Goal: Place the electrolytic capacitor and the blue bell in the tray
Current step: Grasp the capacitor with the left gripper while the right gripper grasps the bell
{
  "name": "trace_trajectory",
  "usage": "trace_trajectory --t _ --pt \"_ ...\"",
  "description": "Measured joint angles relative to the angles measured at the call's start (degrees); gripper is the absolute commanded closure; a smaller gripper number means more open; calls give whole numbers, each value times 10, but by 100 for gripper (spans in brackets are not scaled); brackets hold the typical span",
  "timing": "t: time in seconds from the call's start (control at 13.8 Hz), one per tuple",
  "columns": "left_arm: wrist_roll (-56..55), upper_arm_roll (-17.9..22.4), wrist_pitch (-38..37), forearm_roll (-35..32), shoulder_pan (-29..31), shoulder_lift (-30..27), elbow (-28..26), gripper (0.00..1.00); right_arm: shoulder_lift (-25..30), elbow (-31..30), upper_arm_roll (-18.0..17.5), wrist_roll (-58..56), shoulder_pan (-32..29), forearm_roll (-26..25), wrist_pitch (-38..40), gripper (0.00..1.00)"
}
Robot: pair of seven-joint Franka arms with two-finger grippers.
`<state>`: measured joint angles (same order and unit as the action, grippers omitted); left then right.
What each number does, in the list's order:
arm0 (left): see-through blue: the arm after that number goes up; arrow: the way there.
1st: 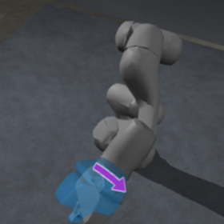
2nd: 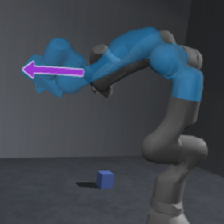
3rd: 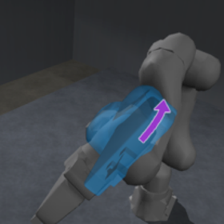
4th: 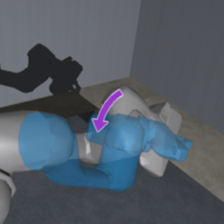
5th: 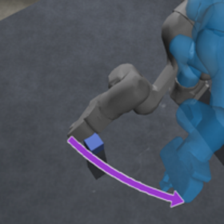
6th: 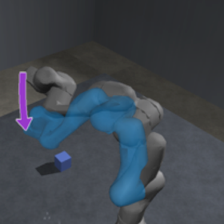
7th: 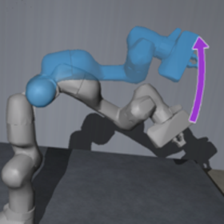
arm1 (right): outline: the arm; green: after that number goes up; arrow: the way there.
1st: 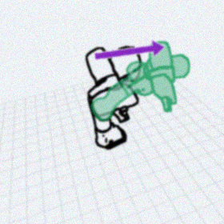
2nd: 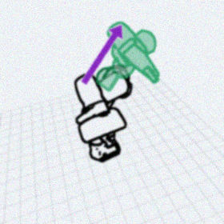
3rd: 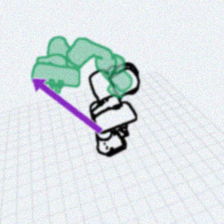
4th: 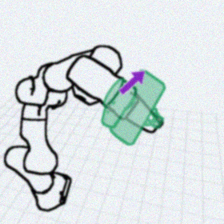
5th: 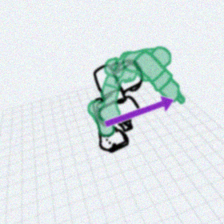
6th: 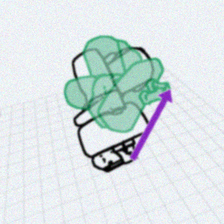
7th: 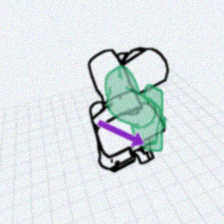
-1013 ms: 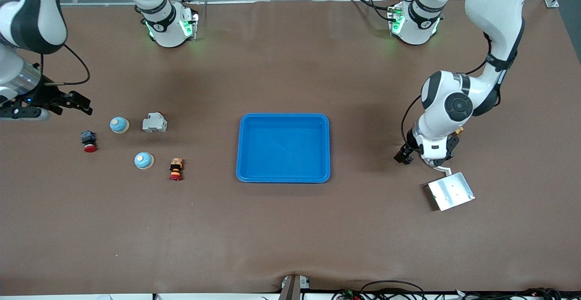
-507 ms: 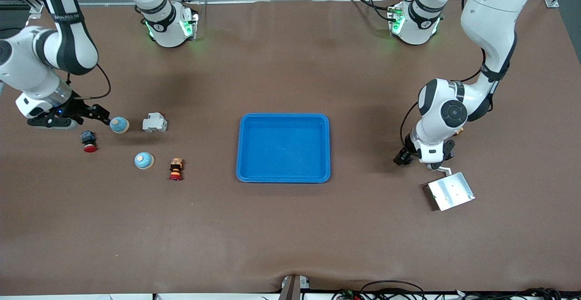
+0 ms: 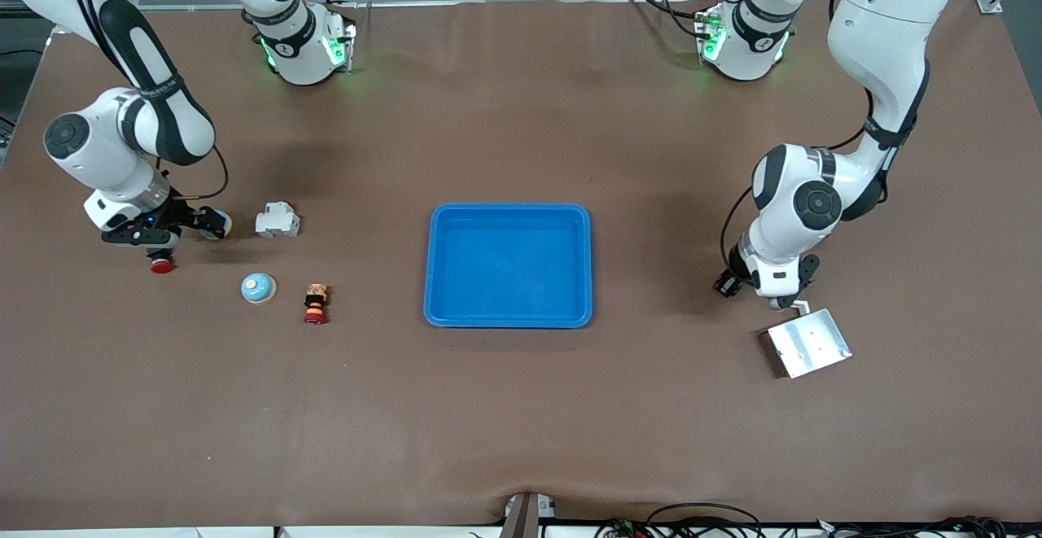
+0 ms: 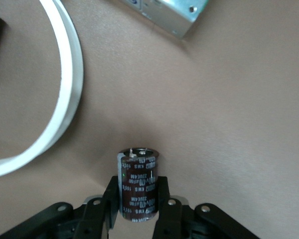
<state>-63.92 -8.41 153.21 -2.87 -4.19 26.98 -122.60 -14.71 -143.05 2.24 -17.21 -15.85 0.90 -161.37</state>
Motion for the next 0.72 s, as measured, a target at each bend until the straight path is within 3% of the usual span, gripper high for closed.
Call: trace_trajectory --t 0.22,0.72 --pt "-65 -5 0 -2 -34 -7 7 100 -8 -1 0 0 -5 0 0 0" --pt "-270 -6 -32 -3 -198 -12 84 100 -9 -14 0 0 -9 0 0 0"
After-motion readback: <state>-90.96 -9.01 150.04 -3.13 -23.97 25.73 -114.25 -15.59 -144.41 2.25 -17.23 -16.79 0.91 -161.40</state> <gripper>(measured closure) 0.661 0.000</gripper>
